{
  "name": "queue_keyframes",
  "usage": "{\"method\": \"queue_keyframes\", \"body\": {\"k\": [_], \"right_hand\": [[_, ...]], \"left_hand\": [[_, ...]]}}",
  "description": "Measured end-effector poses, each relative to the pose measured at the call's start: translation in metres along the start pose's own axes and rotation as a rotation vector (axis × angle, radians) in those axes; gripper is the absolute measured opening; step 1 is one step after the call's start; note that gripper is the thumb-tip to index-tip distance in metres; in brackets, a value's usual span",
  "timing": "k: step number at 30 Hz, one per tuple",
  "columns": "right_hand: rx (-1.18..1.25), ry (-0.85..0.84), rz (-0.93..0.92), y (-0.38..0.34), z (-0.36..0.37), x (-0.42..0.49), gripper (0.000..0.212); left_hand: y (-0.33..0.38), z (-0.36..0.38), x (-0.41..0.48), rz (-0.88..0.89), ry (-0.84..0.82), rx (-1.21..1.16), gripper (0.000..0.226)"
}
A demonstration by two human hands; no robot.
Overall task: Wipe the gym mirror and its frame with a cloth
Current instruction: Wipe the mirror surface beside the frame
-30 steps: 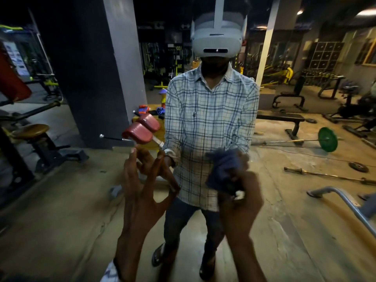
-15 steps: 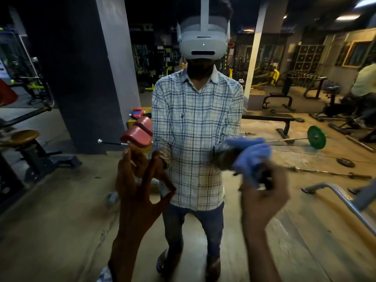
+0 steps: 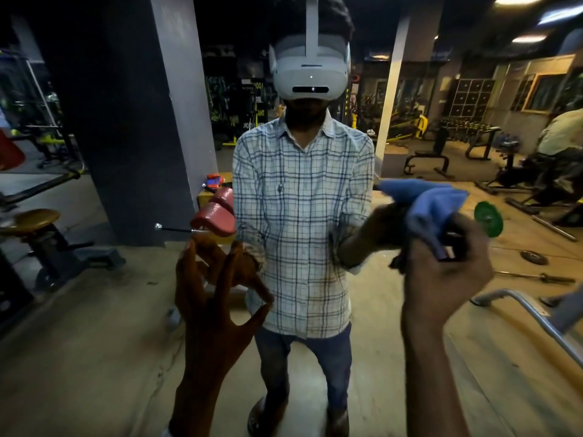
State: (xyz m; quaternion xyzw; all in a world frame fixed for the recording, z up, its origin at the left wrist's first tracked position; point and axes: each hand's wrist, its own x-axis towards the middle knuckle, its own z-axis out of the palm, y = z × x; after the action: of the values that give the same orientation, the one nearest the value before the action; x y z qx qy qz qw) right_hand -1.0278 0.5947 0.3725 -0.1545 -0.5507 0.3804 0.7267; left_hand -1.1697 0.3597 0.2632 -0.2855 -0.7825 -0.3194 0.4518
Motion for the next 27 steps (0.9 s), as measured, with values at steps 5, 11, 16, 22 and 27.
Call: {"method": "queue_keyframes", "body": {"k": [5, 11, 16, 22, 27], "right_hand": [[0.076, -0.197, -0.126, -0.027, 0.046, -0.035, 0.029], [-0.029, -0.481, -0.275, -0.018, 0.034, -0.051, 0.023], [0.017, -0.176, -0.089, -0.014, 0.034, -0.078, 0.034], [-0.043, -0.573, -0.087, 0.005, 0.023, -0.147, 0.037], [-0.169, -0.087, 0.089, 0.038, -0.01, -0.117, 0.034]], "left_hand": [[-0.008, -0.001, 0.0, 0.019, 0.008, 0.03, 0.103], [-0.011, -0.005, -0.003, -0.041, 0.007, -0.072, 0.113], [-0.013, -0.009, -0.006, 0.028, -0.06, -0.076, 0.109], [-0.028, -0.017, -0.006, 0.065, -0.088, -0.031, 0.093], [-0.045, -0.018, -0.007, 0.101, -0.085, -0.029, 0.096]]}}
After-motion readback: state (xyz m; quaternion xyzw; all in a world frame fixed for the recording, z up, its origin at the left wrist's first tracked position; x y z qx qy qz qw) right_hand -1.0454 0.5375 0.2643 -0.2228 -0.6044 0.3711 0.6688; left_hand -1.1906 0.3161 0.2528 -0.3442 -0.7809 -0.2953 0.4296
